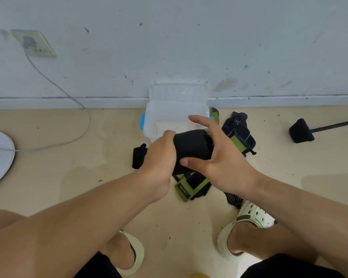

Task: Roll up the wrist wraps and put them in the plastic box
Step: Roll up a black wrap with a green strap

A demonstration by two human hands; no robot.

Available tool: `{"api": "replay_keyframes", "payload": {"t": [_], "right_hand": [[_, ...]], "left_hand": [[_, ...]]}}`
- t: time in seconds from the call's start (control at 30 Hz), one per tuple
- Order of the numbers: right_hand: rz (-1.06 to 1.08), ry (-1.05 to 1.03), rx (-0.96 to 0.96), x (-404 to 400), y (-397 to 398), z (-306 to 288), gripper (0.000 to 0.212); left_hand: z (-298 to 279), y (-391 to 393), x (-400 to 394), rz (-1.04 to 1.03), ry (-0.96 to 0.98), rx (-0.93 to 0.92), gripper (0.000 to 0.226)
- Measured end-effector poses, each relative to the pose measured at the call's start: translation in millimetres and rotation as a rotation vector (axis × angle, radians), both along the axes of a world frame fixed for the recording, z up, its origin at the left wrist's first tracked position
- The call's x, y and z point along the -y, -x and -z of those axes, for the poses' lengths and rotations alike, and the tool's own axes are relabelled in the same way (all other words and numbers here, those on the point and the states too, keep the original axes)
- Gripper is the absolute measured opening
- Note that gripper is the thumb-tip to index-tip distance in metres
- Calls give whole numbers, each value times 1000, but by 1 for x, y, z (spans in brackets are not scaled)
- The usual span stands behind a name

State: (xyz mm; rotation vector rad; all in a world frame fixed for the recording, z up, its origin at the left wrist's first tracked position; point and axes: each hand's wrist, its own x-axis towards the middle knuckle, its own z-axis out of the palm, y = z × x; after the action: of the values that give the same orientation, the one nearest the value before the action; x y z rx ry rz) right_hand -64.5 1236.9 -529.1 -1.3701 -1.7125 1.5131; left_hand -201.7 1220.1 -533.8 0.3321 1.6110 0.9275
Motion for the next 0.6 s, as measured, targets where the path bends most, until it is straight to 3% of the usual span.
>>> {"api": "replay_keyframes", "payload": {"t": [0.13,0.23,0.4,0.6], "right_hand": [[137,211,-34,-12,-3,7,79],[153,440,-178,-17,-6,14,75],[277,583,-283,-19,-10,19,73],[308,590,-275,-21,-11,19,56]], "left_hand": [[-1,10,-3,-220,67,207,29],[3,12,2,-224,57,214,37],[9,14,2,115,13,-72,35],[30,23,0,433,-46,-70,54]]}}
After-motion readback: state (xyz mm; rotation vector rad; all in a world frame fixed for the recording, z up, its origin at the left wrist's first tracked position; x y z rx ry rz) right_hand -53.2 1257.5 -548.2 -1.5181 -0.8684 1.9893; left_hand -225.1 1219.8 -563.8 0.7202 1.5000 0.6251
